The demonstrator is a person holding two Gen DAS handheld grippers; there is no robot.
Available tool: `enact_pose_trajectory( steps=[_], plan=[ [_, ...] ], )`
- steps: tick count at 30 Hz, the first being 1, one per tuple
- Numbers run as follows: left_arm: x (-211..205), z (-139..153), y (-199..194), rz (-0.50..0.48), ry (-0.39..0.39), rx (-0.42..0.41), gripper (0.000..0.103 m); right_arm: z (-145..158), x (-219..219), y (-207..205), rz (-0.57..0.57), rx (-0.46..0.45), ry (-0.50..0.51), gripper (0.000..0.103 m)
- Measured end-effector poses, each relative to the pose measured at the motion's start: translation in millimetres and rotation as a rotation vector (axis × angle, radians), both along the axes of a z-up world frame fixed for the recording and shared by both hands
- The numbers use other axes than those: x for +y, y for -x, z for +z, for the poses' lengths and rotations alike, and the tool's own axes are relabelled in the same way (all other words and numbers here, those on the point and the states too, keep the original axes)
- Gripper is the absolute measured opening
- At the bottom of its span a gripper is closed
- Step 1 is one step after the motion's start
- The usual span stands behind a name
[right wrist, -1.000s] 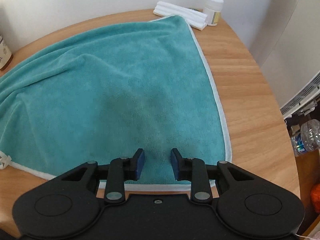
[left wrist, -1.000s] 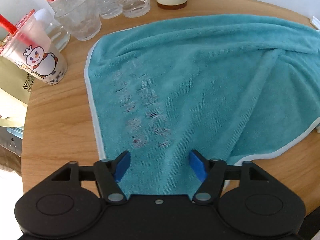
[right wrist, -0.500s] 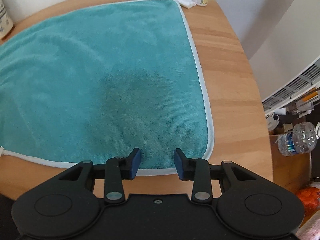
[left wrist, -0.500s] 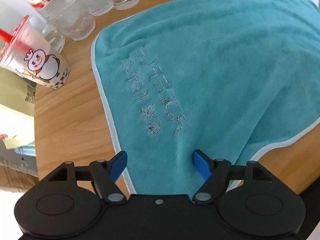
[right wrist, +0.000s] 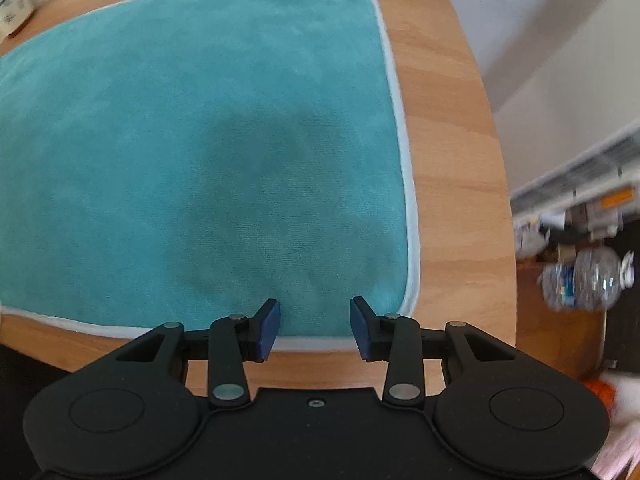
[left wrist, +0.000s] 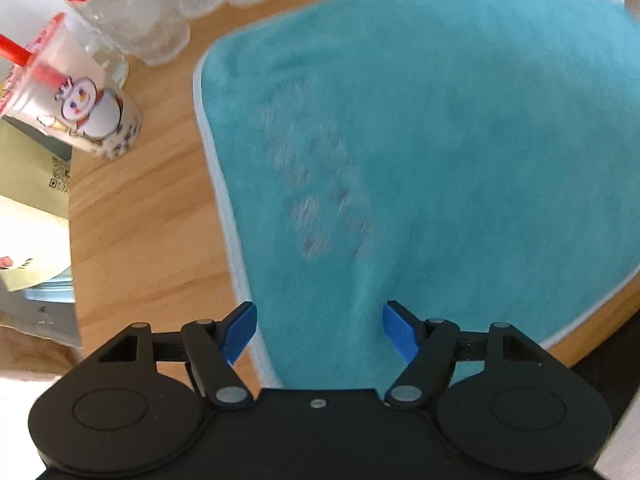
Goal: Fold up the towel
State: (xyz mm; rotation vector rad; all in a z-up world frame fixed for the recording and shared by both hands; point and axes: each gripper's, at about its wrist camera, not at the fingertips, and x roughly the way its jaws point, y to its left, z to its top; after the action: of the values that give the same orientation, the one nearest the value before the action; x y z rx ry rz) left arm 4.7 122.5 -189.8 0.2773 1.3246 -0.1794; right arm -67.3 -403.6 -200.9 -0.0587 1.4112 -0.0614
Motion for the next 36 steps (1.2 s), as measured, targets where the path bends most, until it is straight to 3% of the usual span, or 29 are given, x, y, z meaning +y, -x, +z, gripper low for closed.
enact_pose_trajectory(
  steps=[3, 7, 12, 20, 25, 27, 28, 31, 34, 36],
  plan=[
    [-6.6, 5.4, -14.2, 0.03, 0.02, -0.069, 0.073, 9.9, 5.0, -25.2, -0.014, -0.064, -0.037, 0.044],
    [-9.9, -5.8, -35.1, 0.096, -0.015, -0.146, 0.072, 4.5, 12.2, -55.1, -0.049, -0.142, -0.056, 0.044],
    [-3.8, -20.3, -39.4, 0.14, -0.046, -0.099, 0.072, -13.8, 7.5, -55.9, -0.078, -0.139, -0.05, 0.045],
    [7.7, -21.0, -24.6, 0.207, -0.011, -0.066, 0.075, -12.5, -14.4, -42.5, -0.124, -0.139, -0.076, 0.046],
    [9.2, -21.9, -28.8, 0.219, -0.025, -0.059, 0.088, -15.4, -16.7, -43.7, -0.126, -0.131, -0.066, 0.052],
    [9.6, -21.7, -29.9, 0.218, -0.027, -0.056, 0.089, -16.2, -19.2, -44.6, -0.135, -0.132, -0.062, 0.062],
    [9.3, -21.0, -30.7, 0.217, -0.03, -0.057, 0.089, -16.9, -21.3, -44.9, -0.147, -0.13, -0.063, 0.062],
    [11.3, -16.2, -31.0, 0.259, -0.015, -0.067, 0.079, -11.3, -18.7, -46.3, -0.155, -0.137, -0.044, 0.049],
    [16.0, -12.1, -28.9, 0.318, 0.05, -0.05, 0.079, -1.9, -11.3, -47.0, -0.146, -0.17, -0.089, 0.047],
    [11.6, -12.0, -26.0, 0.309, 0.034, -0.042, 0.079, -2.0, -3.7, -50.1, -0.139, -0.166, -0.113, 0.047]
  ],
)
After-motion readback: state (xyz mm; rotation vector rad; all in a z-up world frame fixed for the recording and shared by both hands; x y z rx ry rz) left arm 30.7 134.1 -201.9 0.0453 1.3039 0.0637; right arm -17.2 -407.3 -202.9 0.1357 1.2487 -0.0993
